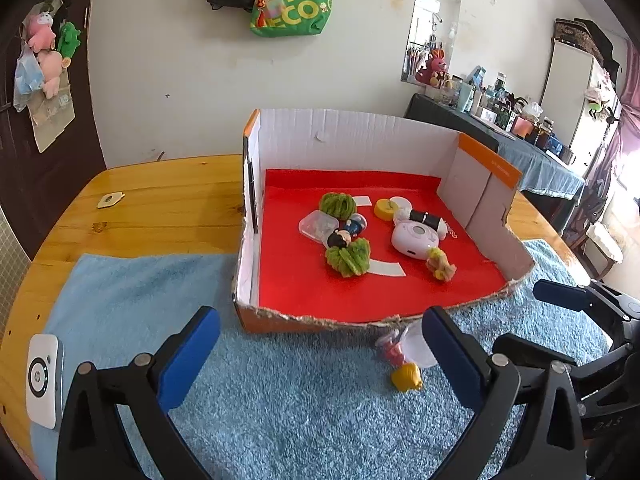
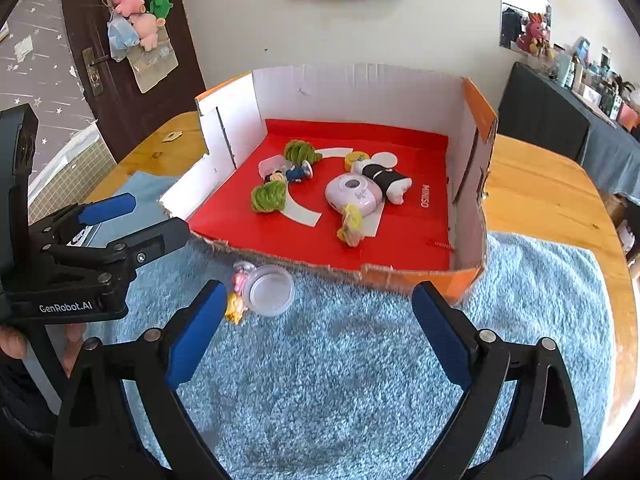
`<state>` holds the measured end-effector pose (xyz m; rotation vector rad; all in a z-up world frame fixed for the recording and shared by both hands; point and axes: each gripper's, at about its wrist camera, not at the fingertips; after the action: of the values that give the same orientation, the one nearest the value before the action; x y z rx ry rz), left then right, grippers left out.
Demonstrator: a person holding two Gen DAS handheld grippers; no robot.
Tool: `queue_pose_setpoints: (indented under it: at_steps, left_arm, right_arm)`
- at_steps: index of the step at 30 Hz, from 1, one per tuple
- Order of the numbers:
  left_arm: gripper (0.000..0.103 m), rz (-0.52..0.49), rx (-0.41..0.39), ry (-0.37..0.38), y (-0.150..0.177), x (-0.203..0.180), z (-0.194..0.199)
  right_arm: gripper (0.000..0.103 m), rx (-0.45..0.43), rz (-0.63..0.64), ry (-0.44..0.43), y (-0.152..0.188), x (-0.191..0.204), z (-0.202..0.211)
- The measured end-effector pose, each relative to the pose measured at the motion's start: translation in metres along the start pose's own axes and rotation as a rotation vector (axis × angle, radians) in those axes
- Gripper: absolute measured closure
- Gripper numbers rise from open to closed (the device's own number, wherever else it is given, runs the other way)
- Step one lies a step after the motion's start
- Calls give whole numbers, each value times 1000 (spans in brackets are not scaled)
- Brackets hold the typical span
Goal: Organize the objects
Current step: 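Withdraw both grippers out of the box toward the remaining items on the rug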
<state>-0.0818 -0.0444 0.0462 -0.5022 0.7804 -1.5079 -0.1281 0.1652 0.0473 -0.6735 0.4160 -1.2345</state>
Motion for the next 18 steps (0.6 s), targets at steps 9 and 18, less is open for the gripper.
queue_pose_setpoints:
  at_steps: [9,18]
  left_arm:
    - [0,-10,23,2,18,-5,1]
    - [0,-18,55,5,33,-8,-5]
  right_arm:
    - [7,20,-4,0,22,3,1]
    - [7,46,-21,6,40,0,-4]
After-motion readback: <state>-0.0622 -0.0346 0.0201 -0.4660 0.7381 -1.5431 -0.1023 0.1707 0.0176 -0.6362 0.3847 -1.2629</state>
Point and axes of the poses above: each gripper's, at about its wrist camera, not at the fingertips, and z roughly against the way its jaws point, x to its left, y to its underside, and after that the axes turned 4 degrees about y, right-handed
